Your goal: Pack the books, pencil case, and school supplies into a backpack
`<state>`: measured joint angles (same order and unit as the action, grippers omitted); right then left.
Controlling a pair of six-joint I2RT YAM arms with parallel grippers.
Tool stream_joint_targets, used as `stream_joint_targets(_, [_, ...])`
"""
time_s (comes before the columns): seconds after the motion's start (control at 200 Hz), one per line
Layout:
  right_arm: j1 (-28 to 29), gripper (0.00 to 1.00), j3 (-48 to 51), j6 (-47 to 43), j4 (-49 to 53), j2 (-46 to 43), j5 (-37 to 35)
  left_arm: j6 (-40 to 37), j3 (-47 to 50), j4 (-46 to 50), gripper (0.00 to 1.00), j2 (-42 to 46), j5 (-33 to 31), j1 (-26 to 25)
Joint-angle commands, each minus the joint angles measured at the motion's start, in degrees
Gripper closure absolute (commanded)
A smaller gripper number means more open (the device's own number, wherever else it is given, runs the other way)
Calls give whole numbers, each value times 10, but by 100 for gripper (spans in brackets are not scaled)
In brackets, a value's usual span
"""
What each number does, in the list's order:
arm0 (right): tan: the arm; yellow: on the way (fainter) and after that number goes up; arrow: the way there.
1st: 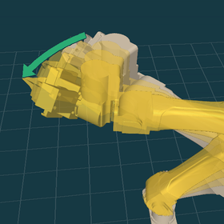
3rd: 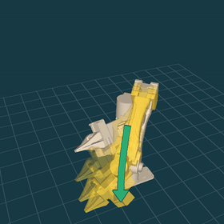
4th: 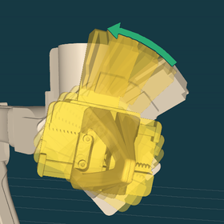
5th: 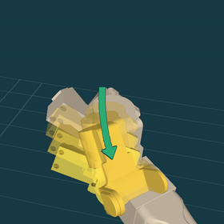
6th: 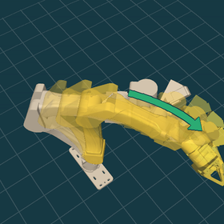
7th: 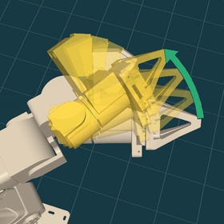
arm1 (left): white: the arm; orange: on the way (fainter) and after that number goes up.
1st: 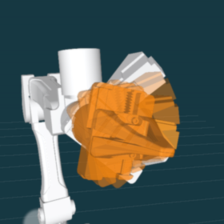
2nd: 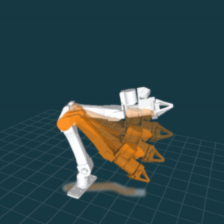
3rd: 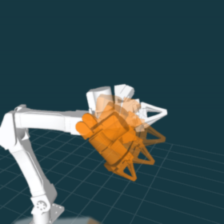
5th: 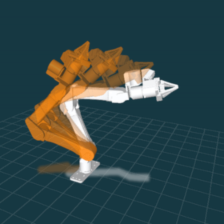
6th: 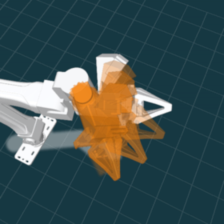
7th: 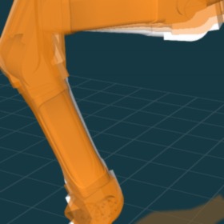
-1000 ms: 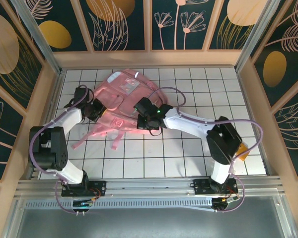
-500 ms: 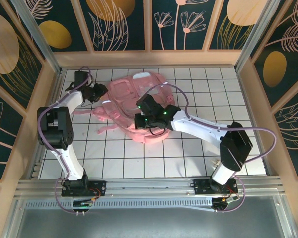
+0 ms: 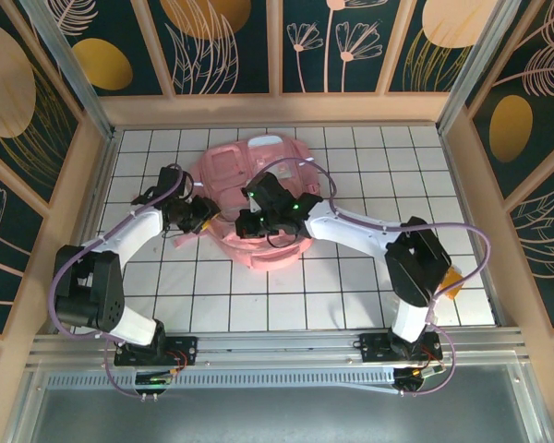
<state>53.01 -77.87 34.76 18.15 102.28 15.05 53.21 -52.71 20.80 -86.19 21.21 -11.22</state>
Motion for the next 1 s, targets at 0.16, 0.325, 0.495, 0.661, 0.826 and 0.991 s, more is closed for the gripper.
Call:
stream_joint_targets(0.16, [-3,100,-25,-12,-44,4,18,82,27,-69,84,-12,-14,-13])
stream_joint_targets(0.325, [-3,100,-9,-19,-19,-12,-15,79,11,-78,100,-13,-37,-12])
stream_joint_targets(0.495, [-4,100,7,-66,65,-36,-113,17,-74,-1,100,-37,-82,-3])
stream_joint_targets(0.661, [-15,100,74,-95,108,-77,-198,-32,-120,36,100,-57,-58,53])
stream_joint_targets(0.826, [-64,100,150,-88,88,-123,-186,-161,-157,34,100,-114,-56,106])
stream_joint_targets(0.991, [-60,100,135,-112,66,-113,-123,-240,-243,120,80,-199,98,112])
